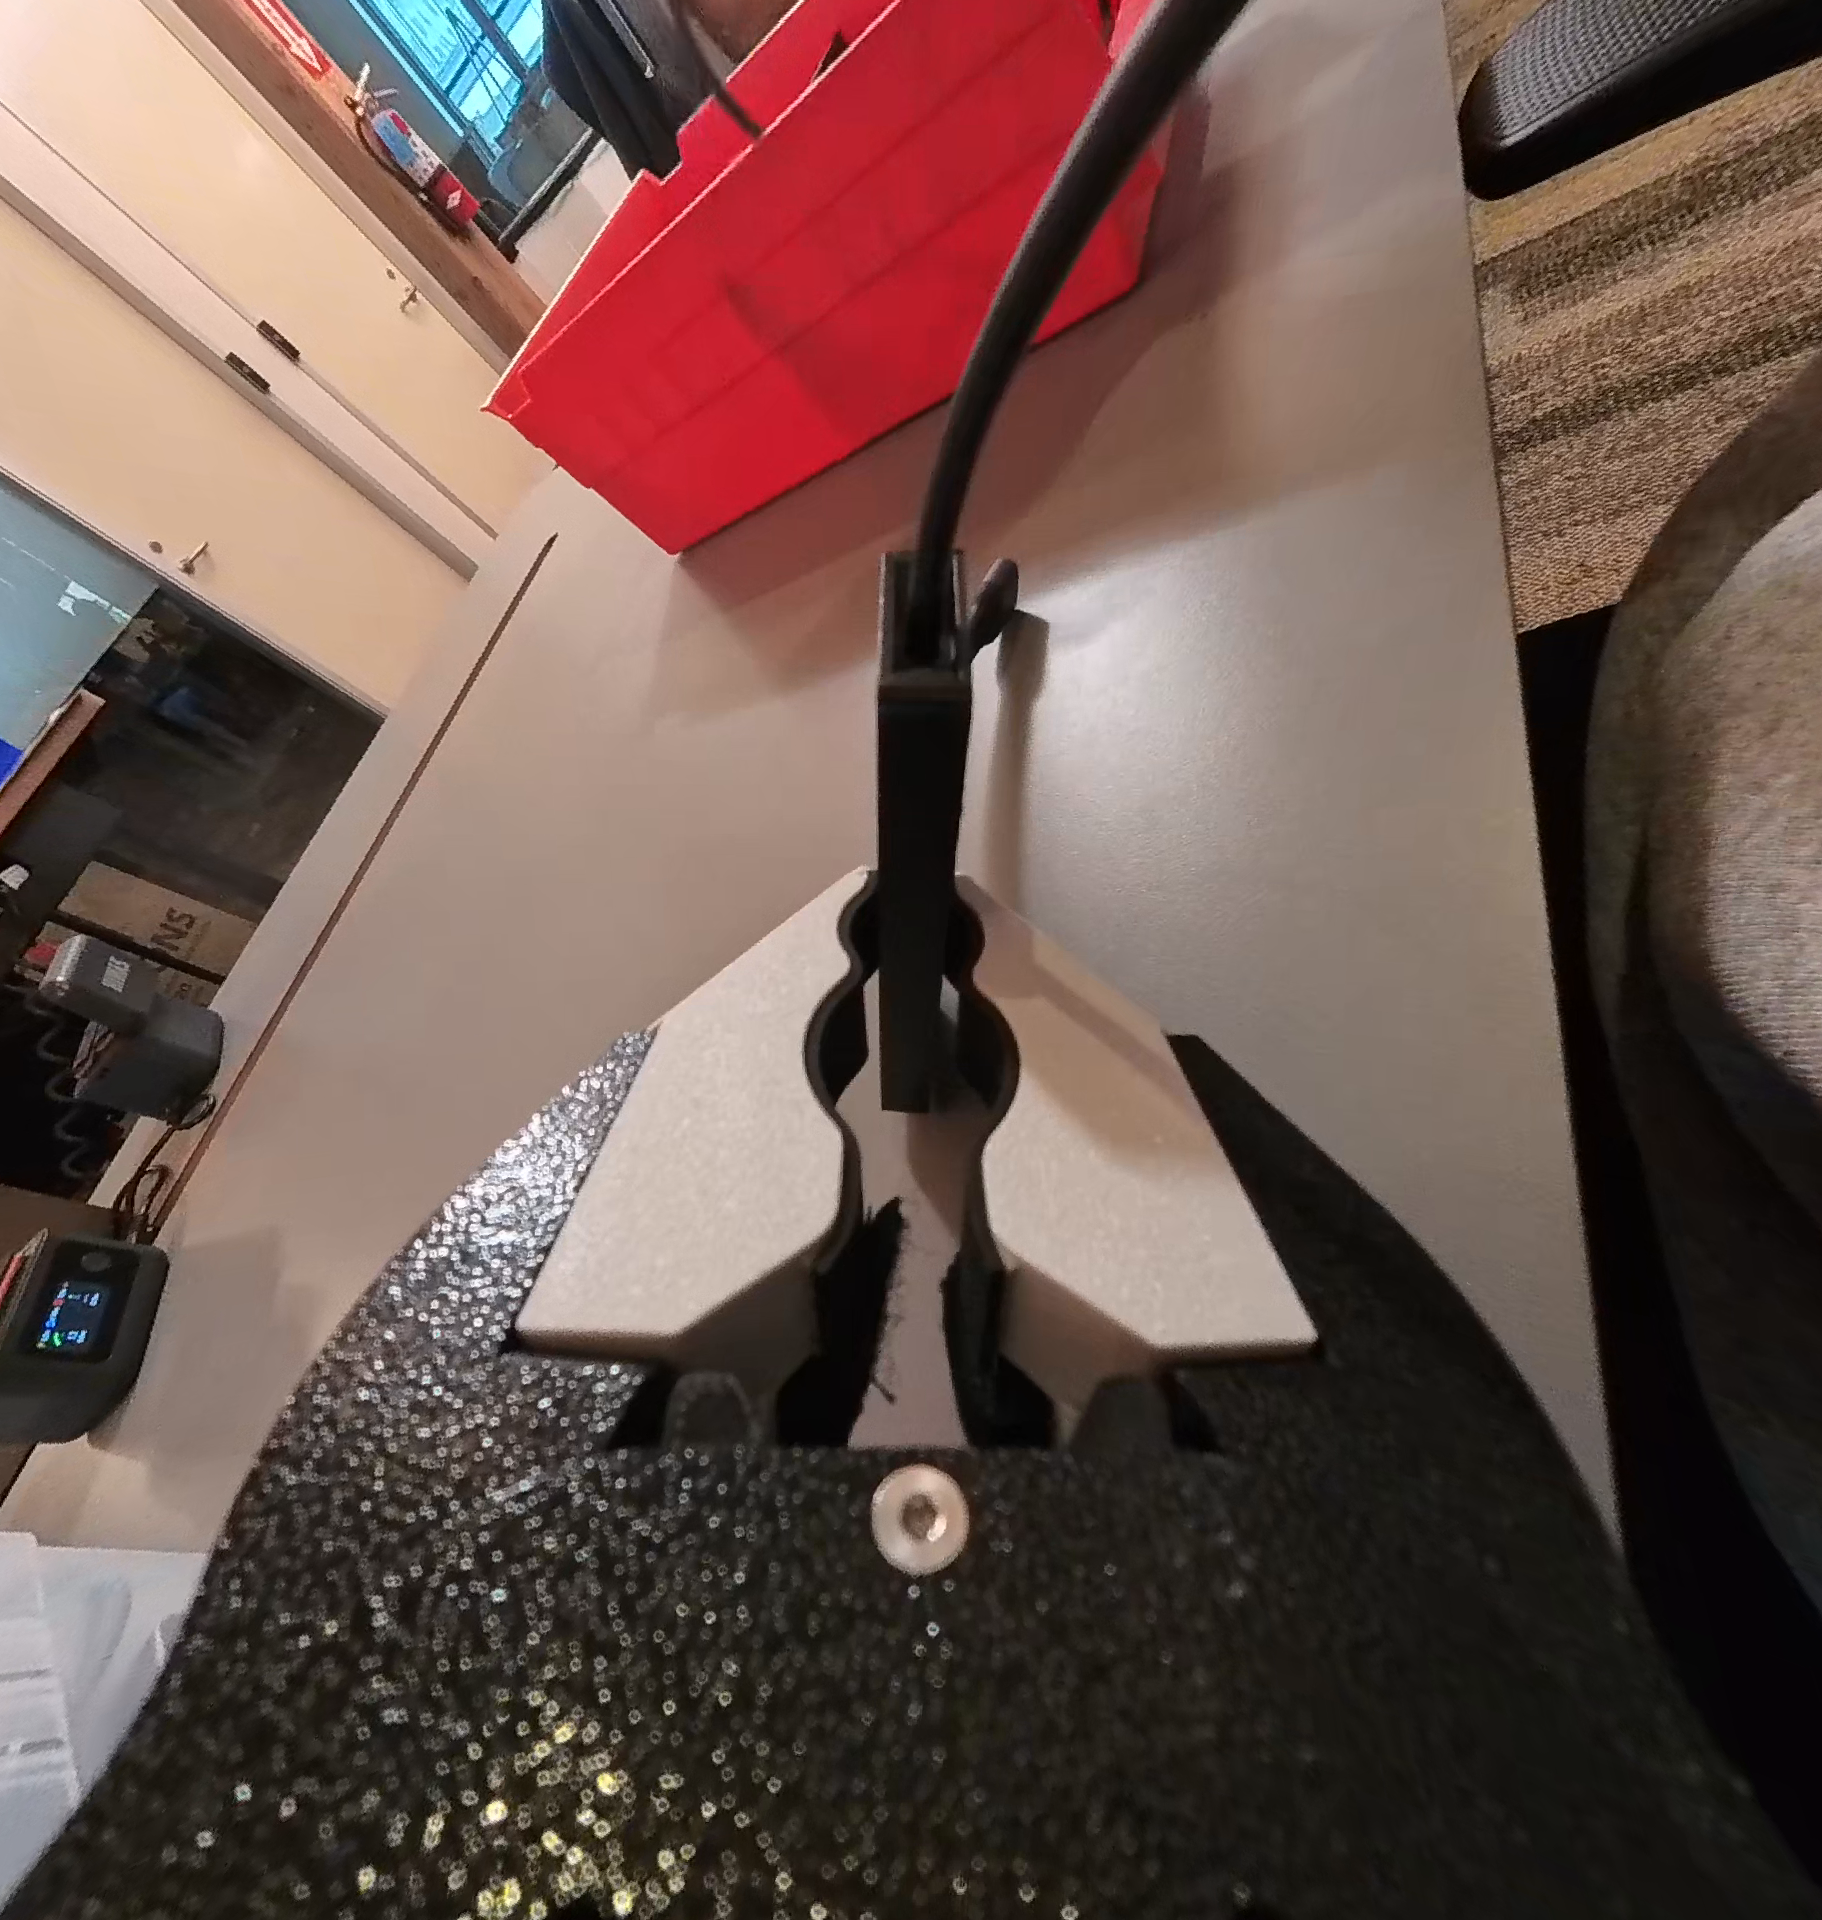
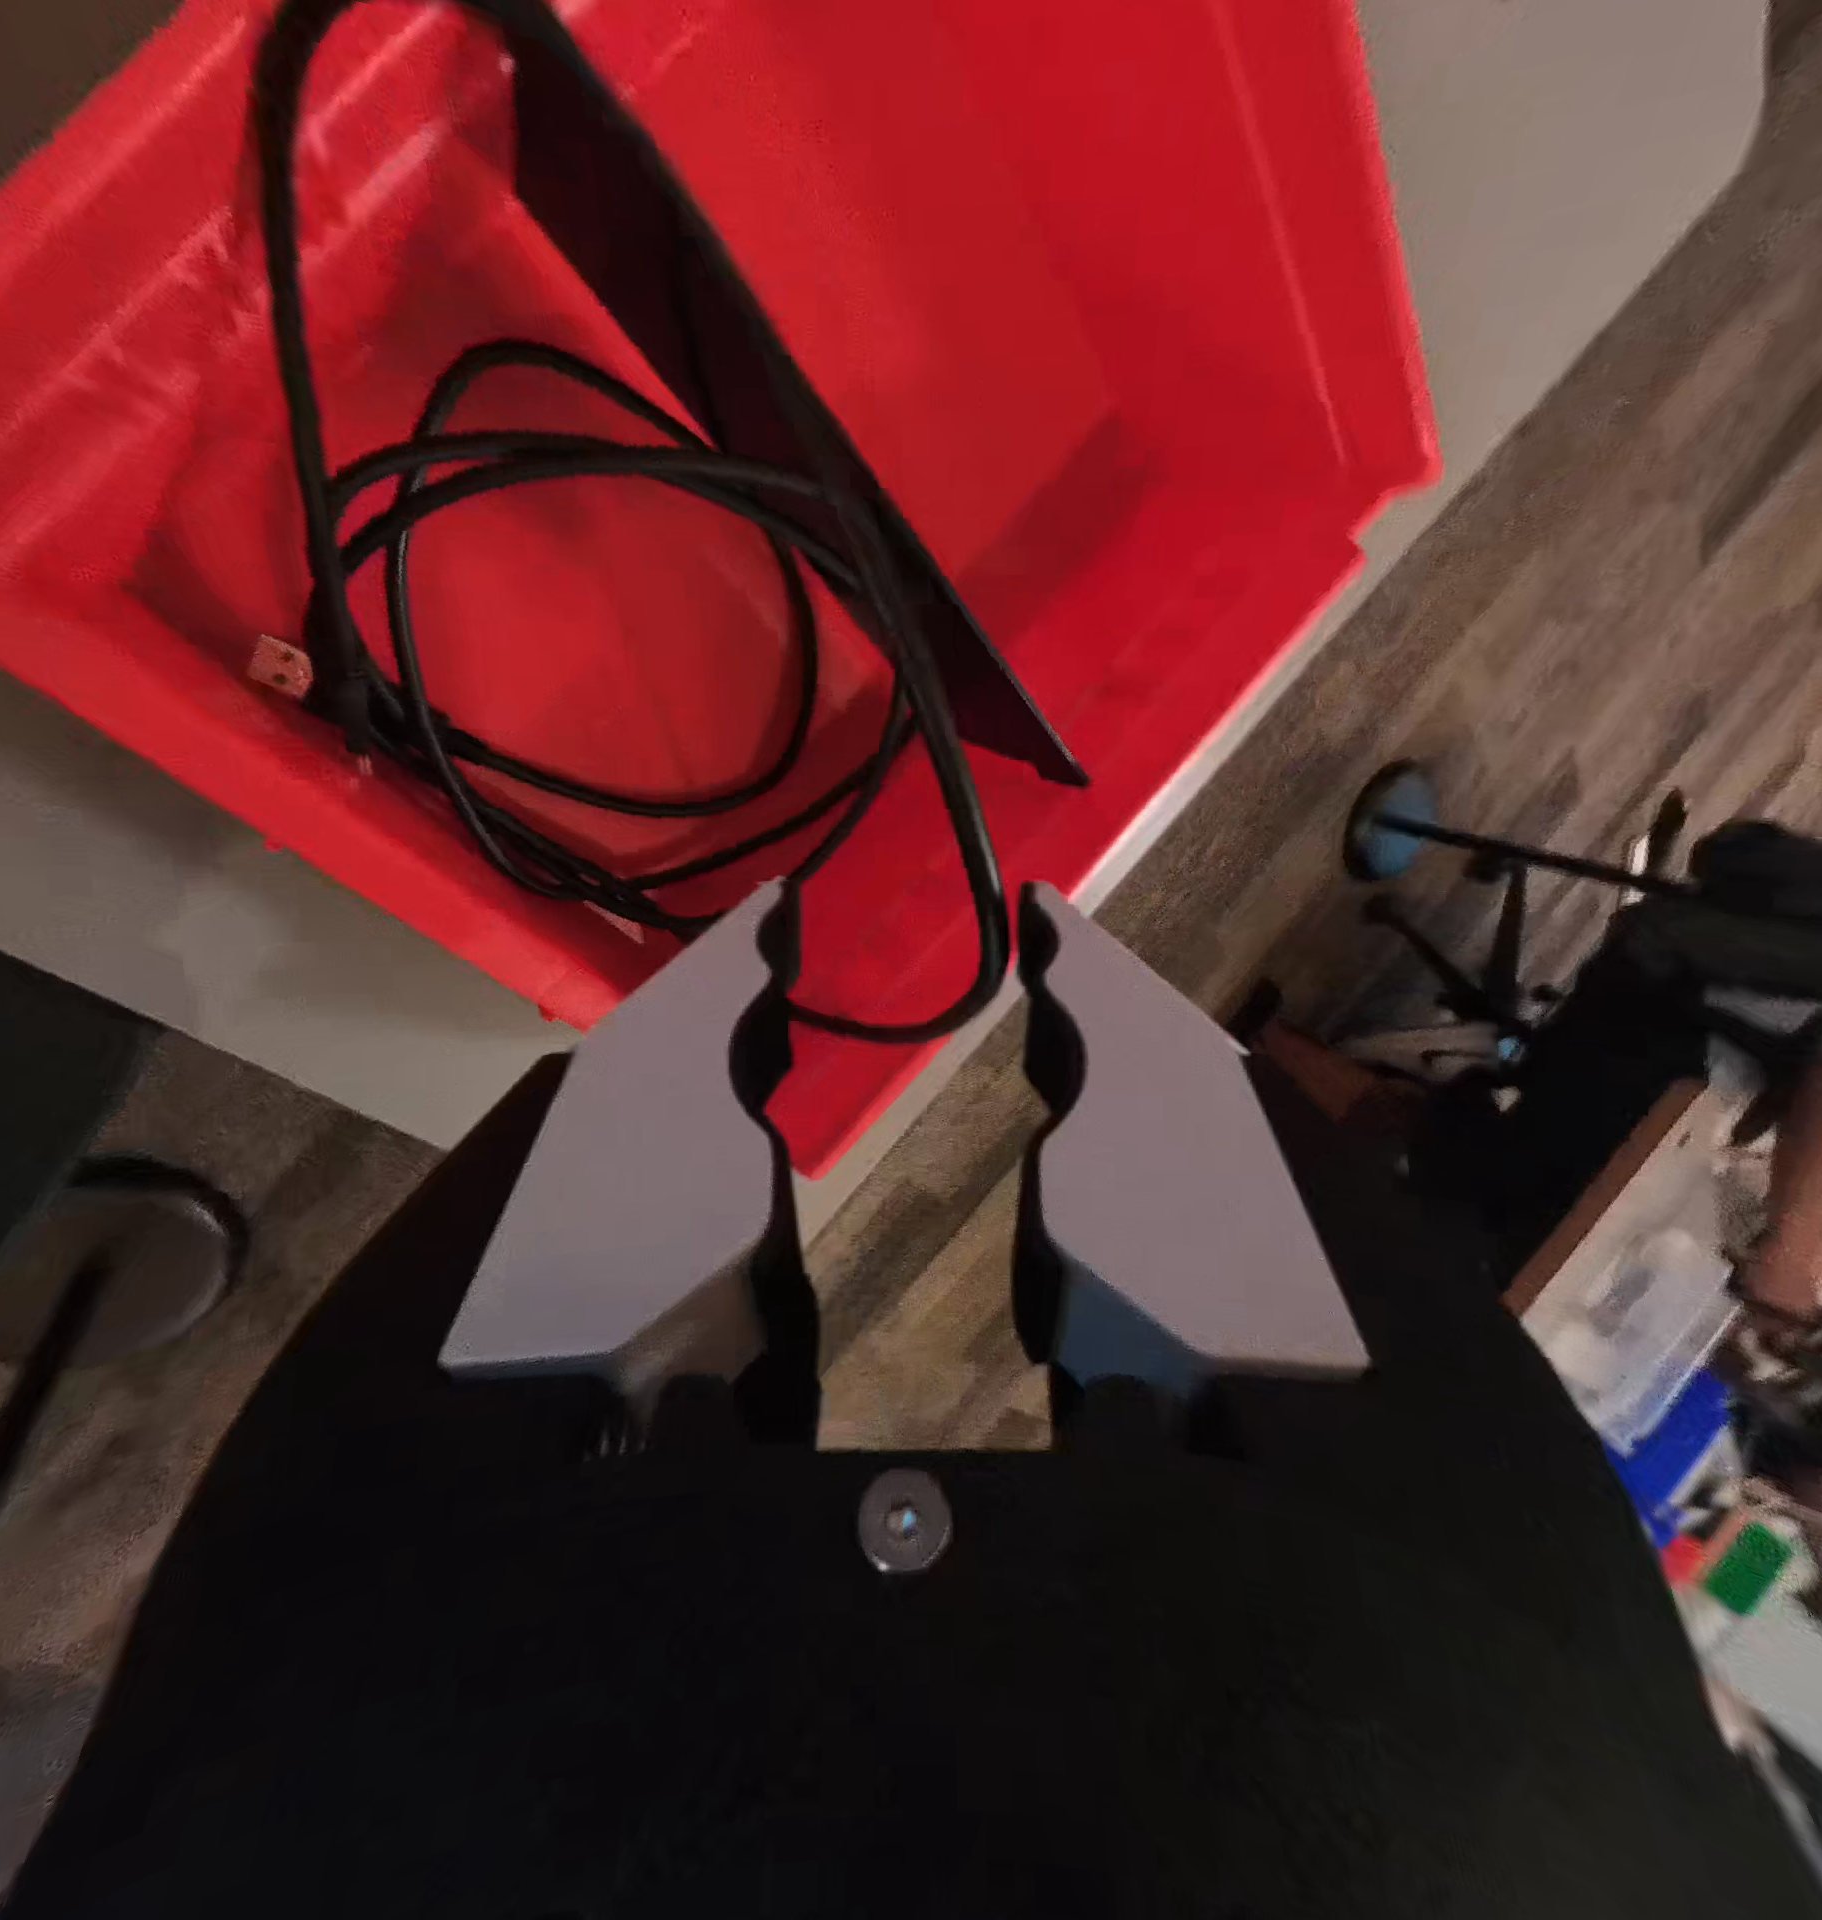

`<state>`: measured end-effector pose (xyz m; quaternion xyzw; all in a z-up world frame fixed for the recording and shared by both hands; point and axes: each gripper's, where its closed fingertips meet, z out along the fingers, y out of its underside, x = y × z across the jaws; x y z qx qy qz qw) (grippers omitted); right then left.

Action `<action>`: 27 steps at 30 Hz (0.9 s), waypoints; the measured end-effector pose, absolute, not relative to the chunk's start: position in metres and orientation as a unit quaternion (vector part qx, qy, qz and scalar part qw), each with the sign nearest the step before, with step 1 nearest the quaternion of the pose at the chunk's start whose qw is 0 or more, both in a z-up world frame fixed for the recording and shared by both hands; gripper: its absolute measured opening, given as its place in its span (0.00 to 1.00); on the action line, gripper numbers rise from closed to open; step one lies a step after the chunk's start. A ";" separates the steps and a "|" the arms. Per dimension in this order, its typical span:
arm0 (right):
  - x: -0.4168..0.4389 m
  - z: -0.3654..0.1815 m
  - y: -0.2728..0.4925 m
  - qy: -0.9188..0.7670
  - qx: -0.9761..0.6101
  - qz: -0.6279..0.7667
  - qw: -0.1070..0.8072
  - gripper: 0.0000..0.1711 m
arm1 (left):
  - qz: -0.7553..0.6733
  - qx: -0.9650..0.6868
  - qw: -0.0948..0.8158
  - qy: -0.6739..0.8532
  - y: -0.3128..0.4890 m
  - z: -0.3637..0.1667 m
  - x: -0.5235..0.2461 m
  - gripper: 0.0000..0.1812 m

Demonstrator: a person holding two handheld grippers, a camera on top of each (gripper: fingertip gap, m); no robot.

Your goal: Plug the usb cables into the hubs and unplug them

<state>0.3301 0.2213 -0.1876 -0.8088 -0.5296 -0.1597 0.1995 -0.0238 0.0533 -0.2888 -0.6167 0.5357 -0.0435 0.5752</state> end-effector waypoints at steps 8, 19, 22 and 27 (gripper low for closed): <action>0.269 -0.120 0.188 -0.527 -0.736 -0.183 0.384 0.34 | -0.042 -0.615 0.577 0.536 0.055 -0.289 -0.021 0.05; 0.006 -0.290 0.053 -0.720 -0.493 0.161 0.461 0.25 | -0.042 -0.610 0.575 0.544 0.048 -0.289 -0.024 0.05; -0.017 -0.305 0.062 -0.729 -0.469 0.157 0.474 0.19 | -0.082 -0.591 0.572 0.563 0.035 -0.287 -0.017 0.05; -0.030 -0.310 0.049 -0.761 -0.415 0.182 0.465 0.10 | -0.098 -0.585 0.570 0.568 0.028 -0.282 -0.015 0.05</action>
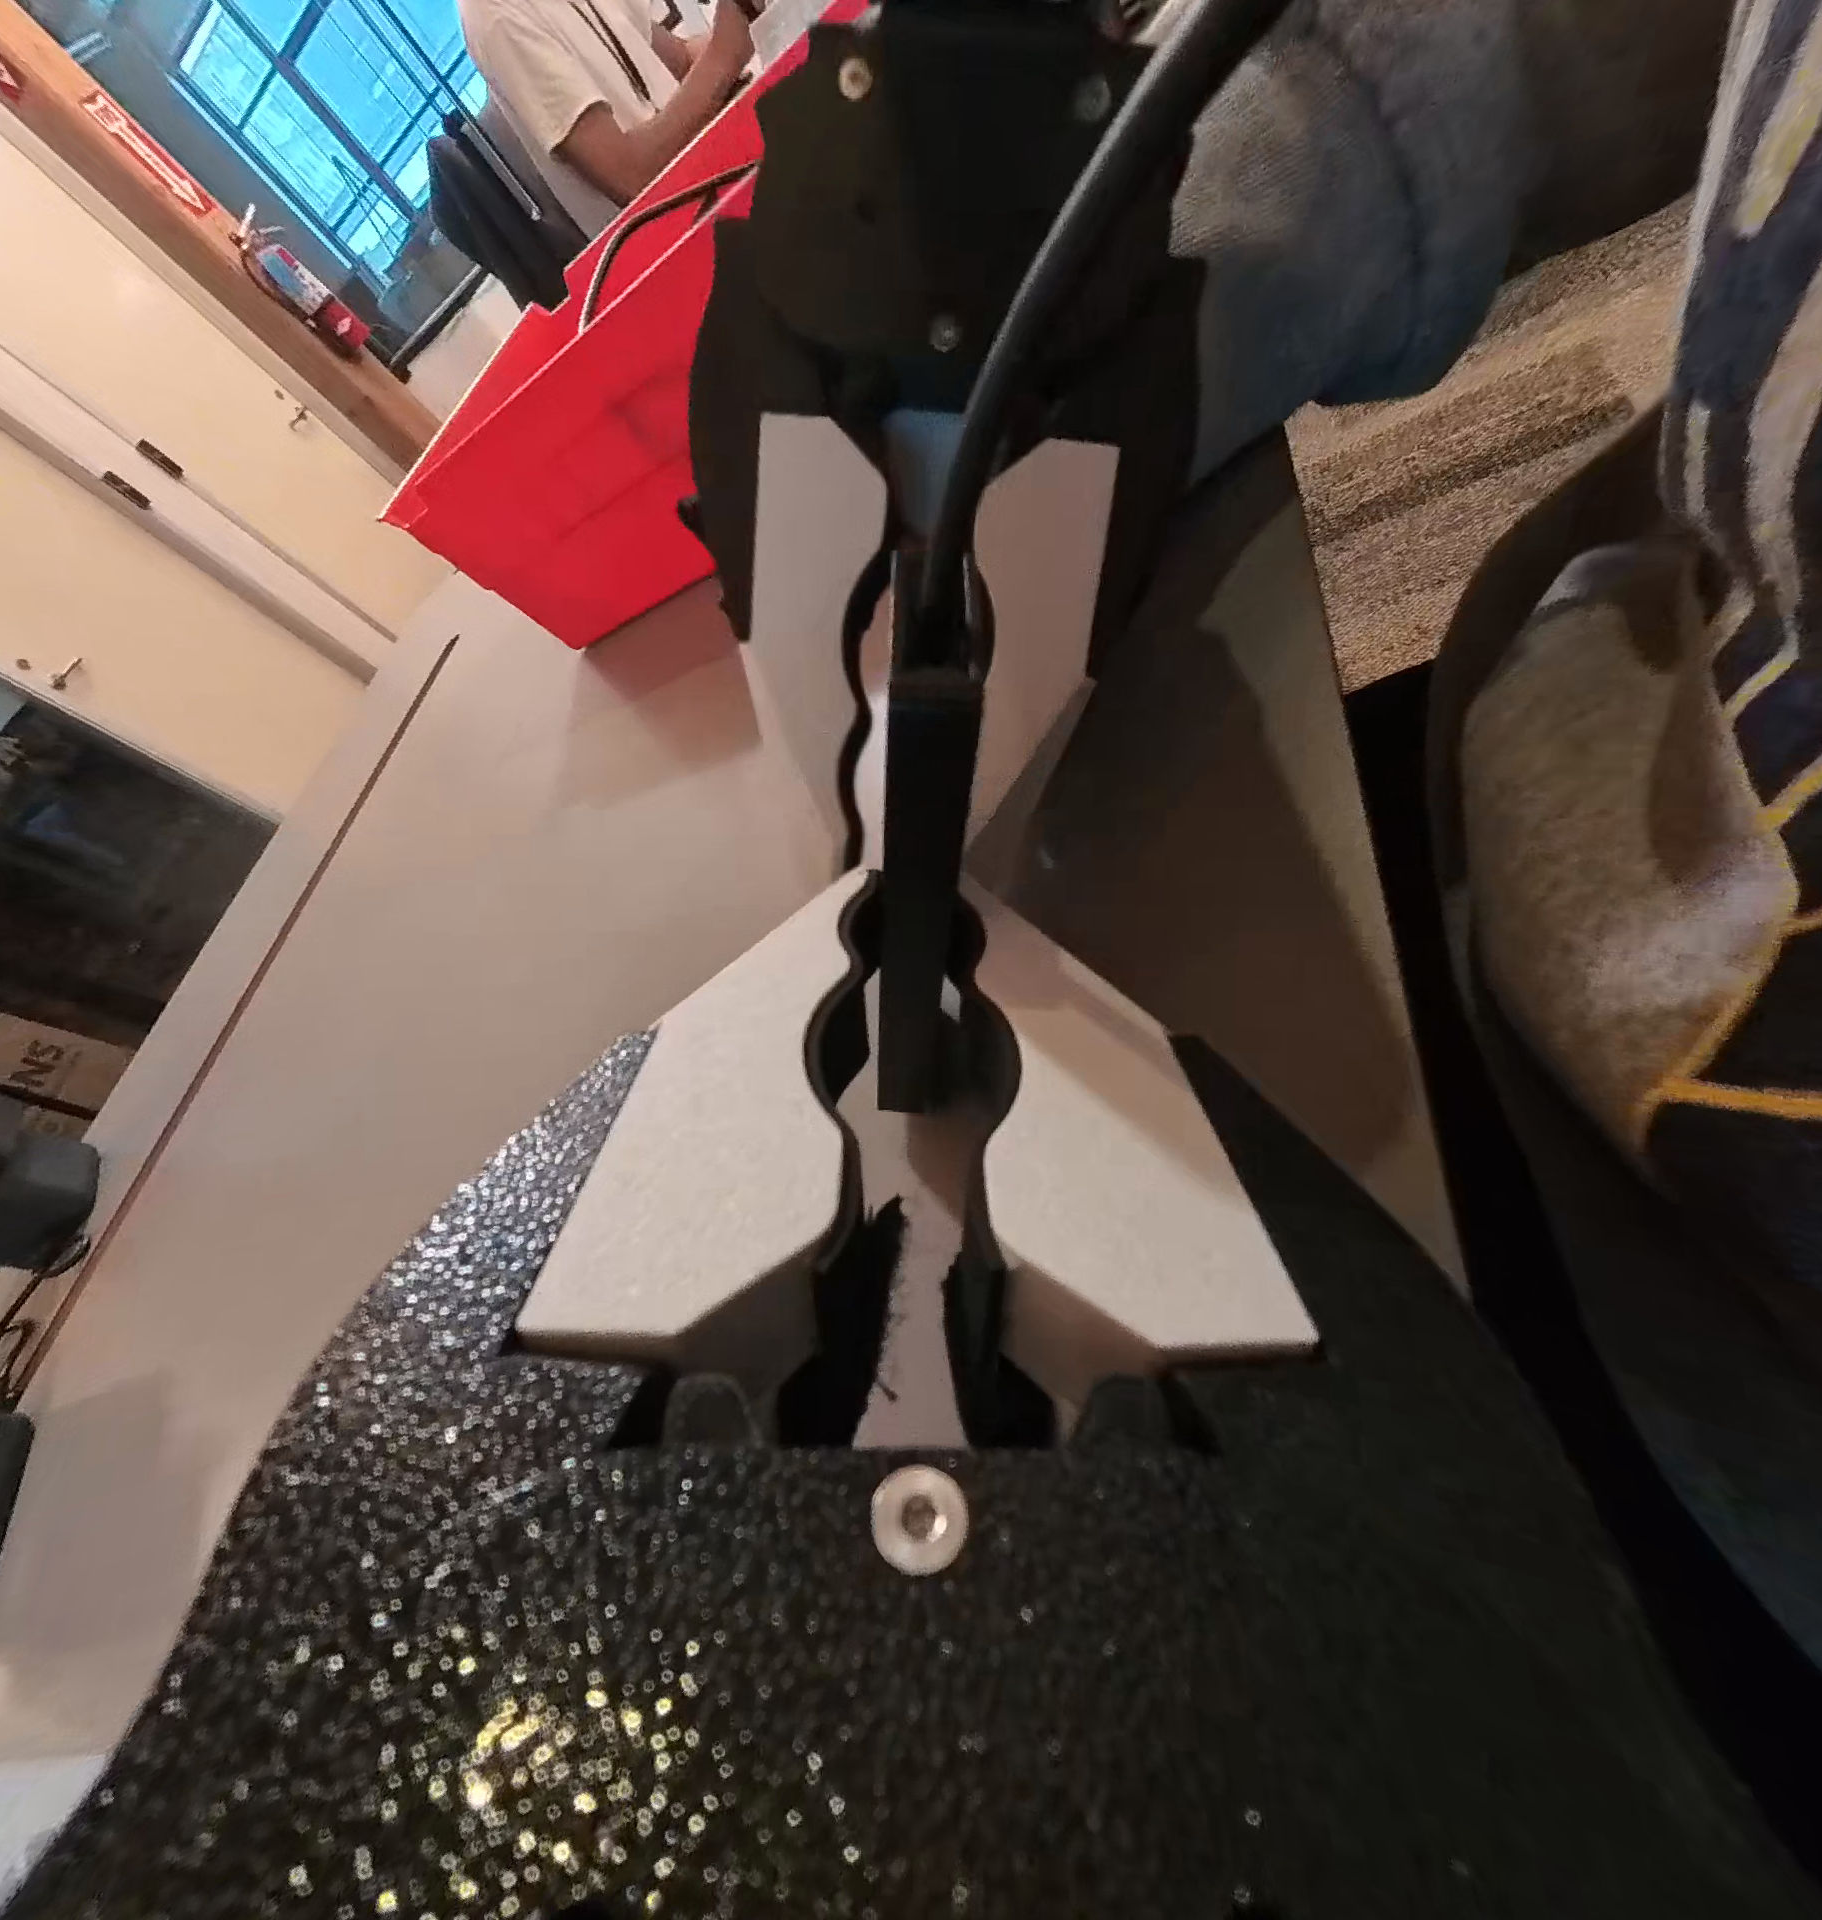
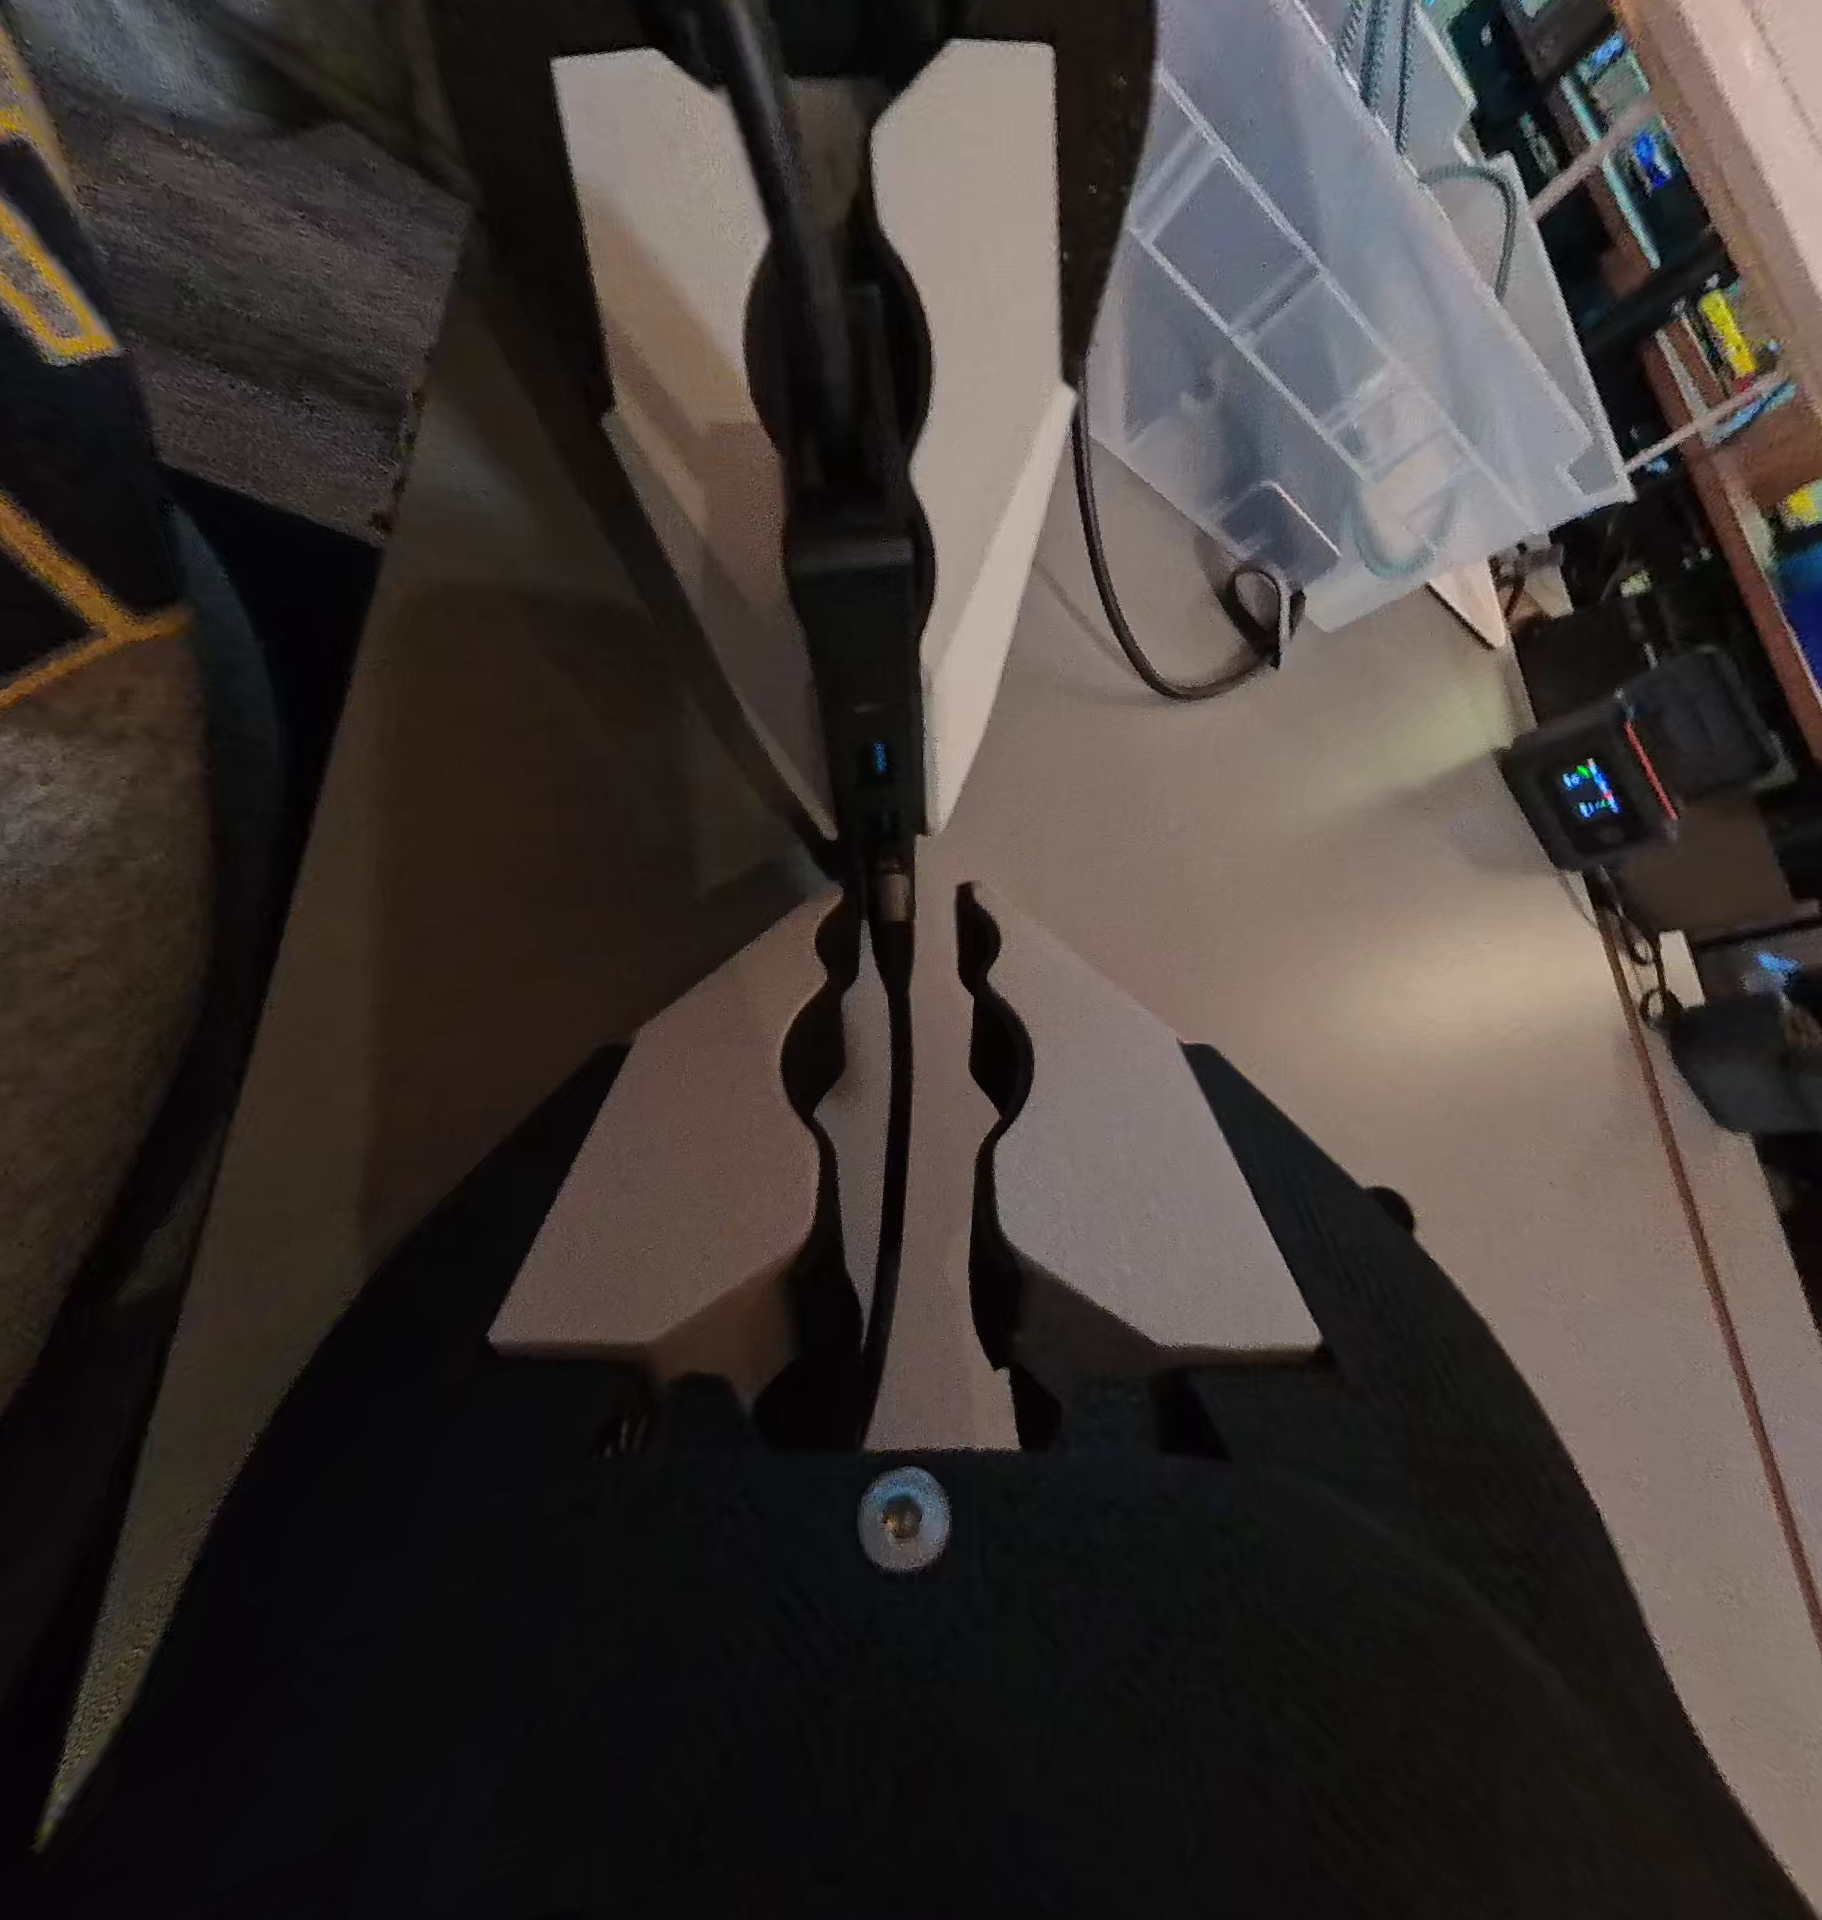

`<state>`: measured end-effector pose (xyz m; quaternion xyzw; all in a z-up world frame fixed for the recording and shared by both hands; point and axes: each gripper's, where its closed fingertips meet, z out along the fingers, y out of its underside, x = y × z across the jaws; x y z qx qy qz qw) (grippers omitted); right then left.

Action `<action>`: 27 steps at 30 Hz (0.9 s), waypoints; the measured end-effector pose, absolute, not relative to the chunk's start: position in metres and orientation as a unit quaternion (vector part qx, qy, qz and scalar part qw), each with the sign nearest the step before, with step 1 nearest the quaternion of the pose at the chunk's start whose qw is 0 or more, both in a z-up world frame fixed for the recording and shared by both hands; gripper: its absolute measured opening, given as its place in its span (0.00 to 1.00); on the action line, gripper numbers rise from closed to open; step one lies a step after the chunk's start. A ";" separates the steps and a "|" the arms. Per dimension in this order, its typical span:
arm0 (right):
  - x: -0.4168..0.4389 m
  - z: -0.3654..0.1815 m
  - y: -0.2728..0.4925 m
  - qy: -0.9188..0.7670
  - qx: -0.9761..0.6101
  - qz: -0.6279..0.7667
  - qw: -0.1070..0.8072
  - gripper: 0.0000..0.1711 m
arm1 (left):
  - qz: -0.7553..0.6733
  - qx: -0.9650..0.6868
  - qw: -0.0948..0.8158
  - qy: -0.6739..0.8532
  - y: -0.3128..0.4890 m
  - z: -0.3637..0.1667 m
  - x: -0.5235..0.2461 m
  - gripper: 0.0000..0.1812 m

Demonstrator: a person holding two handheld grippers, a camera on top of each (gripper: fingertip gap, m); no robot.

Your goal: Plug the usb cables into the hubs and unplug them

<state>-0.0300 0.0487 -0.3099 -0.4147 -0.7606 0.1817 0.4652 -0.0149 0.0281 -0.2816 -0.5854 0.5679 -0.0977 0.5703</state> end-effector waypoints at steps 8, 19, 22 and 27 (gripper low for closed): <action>-0.026 -0.313 0.047 -0.768 -0.393 0.174 0.475 0.05 | -0.024 -0.591 0.546 0.593 0.033 -0.295 -0.011 0.12; -0.011 -0.298 0.035 -0.770 -0.384 0.206 0.466 0.03 | -0.086 -0.587 0.563 0.575 0.021 -0.281 -0.005 0.05; 0.027 -0.279 0.083 -0.732 -0.445 0.169 0.488 0.03 | -0.045 -0.628 0.574 0.523 0.036 -0.277 -0.052 0.05; 0.024 -0.237 0.070 -0.673 -0.459 0.284 0.505 0.03 | -0.095 -0.612 0.596 0.511 0.035 -0.259 -0.014 0.05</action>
